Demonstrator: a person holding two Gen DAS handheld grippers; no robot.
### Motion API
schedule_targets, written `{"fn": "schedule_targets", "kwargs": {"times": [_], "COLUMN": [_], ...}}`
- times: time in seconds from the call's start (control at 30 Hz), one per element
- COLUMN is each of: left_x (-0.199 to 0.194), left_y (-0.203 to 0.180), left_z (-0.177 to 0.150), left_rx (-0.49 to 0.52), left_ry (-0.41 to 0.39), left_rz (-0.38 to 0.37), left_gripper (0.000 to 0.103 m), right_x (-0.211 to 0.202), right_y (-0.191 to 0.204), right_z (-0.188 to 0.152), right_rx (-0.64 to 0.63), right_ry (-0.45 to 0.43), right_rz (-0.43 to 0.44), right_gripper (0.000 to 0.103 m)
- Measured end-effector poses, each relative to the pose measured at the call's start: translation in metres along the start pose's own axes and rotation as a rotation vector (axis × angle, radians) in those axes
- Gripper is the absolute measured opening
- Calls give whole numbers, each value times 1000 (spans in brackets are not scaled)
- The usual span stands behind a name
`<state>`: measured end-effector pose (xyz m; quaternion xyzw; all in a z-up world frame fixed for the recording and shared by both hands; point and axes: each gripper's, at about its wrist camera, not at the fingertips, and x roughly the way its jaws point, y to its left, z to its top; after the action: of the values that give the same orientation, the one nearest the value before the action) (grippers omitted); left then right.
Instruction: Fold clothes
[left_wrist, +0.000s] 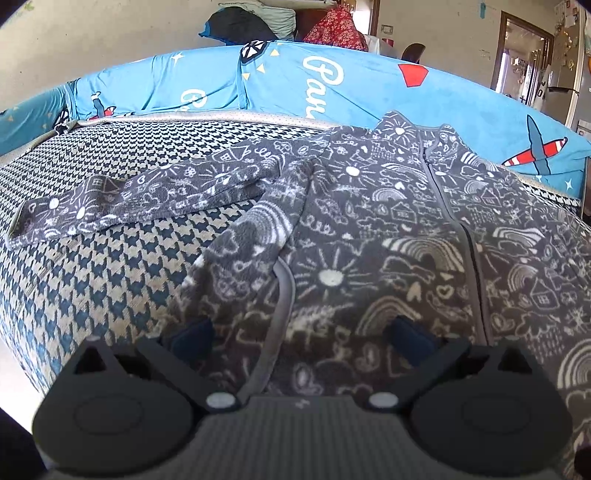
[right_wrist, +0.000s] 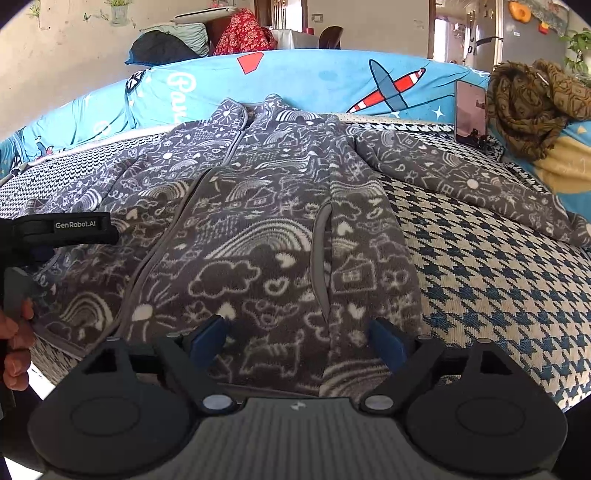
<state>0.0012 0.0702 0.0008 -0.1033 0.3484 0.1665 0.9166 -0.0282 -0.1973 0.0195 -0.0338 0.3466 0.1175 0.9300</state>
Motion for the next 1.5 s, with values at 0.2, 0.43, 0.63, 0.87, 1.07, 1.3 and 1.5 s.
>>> {"fn": "schedule_targets", "kwargs": {"times": [0.2,0.43,0.63,0.87,1.07,1.3,1.5], "left_x": [-1,6,18,49,67,72,76], "left_y": [-5,-18,-25,-28,-39,-40,-40], "left_z": [12,41,69,67,62,61,62], "left_rx": [-11,76,142,97,139,117,109], "left_ry": [25,68,87,159,162,149,125], "left_rz": [-25,-86,-119,-115,-53,-31,-31], "left_gripper": [103,103,103,103,103,103,103], "right_x": [-2,8,27,64,90,90,86], "right_y": [-2,-3,-1,1,-8,-4,-5], "right_z": [9,38,77,96,96,93,96], "right_rx": [2,-71,-210,-255,-164,-198,-182], "right_ry": [-35,-55,-73,-6,62,50,52], "right_rz": [31,96,209,212,215,232,230], "right_gripper": [84,61,60,60,64,74,75]}}
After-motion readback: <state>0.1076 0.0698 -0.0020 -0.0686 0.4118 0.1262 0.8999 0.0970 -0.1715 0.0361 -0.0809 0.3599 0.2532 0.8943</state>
